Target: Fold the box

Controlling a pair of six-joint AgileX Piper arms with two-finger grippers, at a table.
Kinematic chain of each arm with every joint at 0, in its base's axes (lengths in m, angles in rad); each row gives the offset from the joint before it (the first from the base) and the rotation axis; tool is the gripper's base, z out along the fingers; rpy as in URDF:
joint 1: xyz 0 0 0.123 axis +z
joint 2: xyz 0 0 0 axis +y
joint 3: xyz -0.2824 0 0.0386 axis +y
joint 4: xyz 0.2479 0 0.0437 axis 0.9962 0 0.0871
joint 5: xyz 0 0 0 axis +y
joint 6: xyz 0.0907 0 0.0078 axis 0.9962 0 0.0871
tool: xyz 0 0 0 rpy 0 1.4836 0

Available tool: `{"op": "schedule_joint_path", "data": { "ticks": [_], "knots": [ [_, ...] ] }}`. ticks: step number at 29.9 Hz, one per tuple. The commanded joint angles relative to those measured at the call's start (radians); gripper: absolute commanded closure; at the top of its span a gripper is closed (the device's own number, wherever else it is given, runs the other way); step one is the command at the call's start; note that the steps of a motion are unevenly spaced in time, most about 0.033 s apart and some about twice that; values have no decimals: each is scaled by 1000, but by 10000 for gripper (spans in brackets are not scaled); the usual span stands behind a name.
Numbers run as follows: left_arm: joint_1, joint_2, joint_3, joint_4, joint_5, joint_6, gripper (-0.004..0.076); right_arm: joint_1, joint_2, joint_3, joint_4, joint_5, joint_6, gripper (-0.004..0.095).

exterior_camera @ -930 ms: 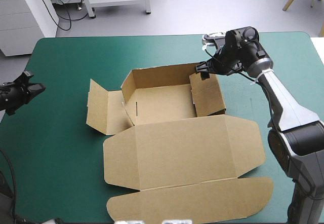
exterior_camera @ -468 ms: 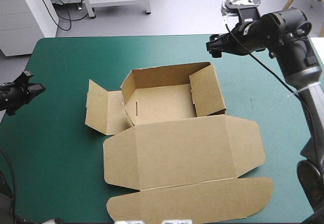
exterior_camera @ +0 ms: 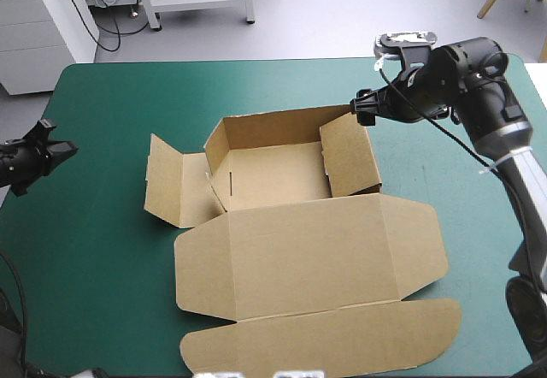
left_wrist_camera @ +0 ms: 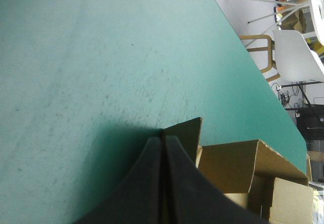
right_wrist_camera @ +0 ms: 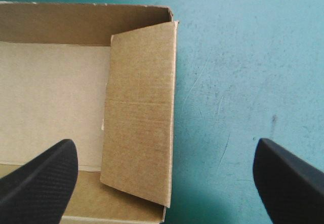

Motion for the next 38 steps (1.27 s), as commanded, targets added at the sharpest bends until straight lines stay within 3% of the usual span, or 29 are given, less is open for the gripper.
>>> {"op": "schedule_joint_path", "data": {
  "ticks": [1,13,27,30,35,38],
  "knots": [
    [2,-42,-25,-71,6,-5,734,-5,32,-17,-2,-41,-14,44],
    [2,-42,-25,-69,8,-5,734,-5,251,-17,87,-41,-71,44],
    [2,-42,-25,-69,8,-5,734,-5,304,-17,75,-43,-82,76],
    [2,-42,-25,-69,6,0,734,-3,304,-17,75,-43,-84,259],
    [2,-42,-25,-69,-2,0,734,6,304,-17,80,-43,-132,921],
    [2,-42,-25,-69,-4,0,734,16,304,-17,76,-43,-132,911]
  ]
}}
